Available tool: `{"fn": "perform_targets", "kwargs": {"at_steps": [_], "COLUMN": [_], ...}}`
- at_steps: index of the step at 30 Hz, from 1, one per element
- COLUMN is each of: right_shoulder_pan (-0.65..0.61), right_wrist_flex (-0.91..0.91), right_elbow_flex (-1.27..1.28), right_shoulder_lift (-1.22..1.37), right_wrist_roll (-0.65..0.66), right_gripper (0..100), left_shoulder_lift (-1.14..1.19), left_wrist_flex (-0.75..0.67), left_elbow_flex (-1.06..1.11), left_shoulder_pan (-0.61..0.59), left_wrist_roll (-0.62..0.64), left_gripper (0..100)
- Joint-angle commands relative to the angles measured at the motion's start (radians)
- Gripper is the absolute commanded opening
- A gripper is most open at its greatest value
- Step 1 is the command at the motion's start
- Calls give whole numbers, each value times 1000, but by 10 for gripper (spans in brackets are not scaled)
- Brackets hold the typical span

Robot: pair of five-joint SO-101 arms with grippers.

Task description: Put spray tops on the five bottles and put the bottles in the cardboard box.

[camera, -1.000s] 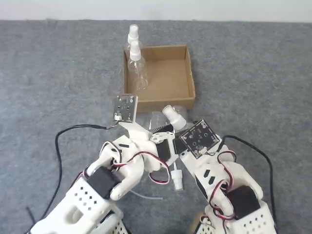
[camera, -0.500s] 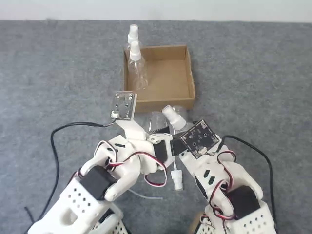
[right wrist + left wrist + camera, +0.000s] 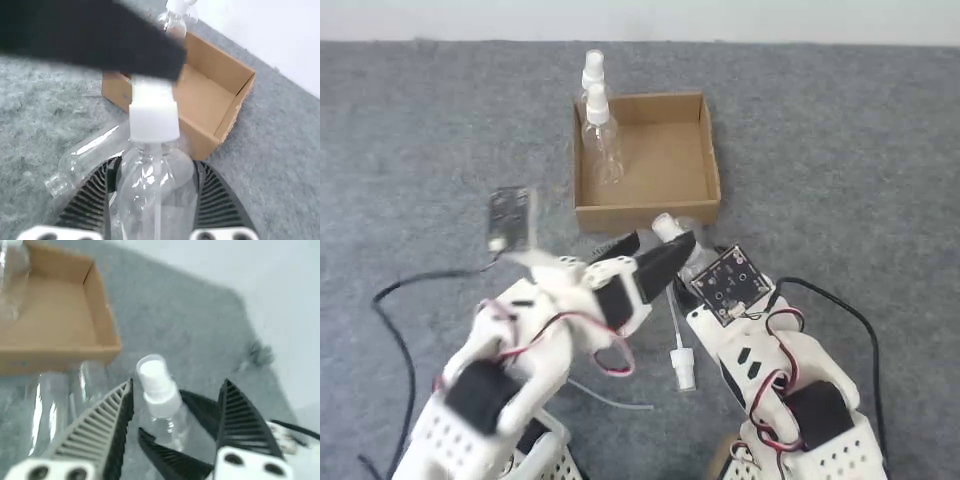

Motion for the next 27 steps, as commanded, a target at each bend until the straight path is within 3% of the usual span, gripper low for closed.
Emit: {"fn": "perform_targets", "kwargs": {"at_steps": [1,11,15,22,27], "right_shoulder_pan": [-2,-4,-13,-137,-147], "right_wrist_flex": [-35,-99,-104,-113,-166], "right_elbow_flex": [-29,-31,-32,-35,-31], "right_shoulder_lift": [-21,-21,-21,-21,-21], "right_wrist_roll": [14,-12,-25,-23,-25], "right_gripper": [27,27,27,27,27], "left_shoulder_lift": [-199,-442,-465,-465,-465], "left_wrist_flex": [-46,-307,-342,-350,-393], "left_elbow_flex": [-8,246,280,303,303], "left_shoulder_pan": [-23,-241,-265,-276,-404], "left_wrist_roll": [-9,-9,2,63,110], "left_gripper": [251,250,250,250,250]}}
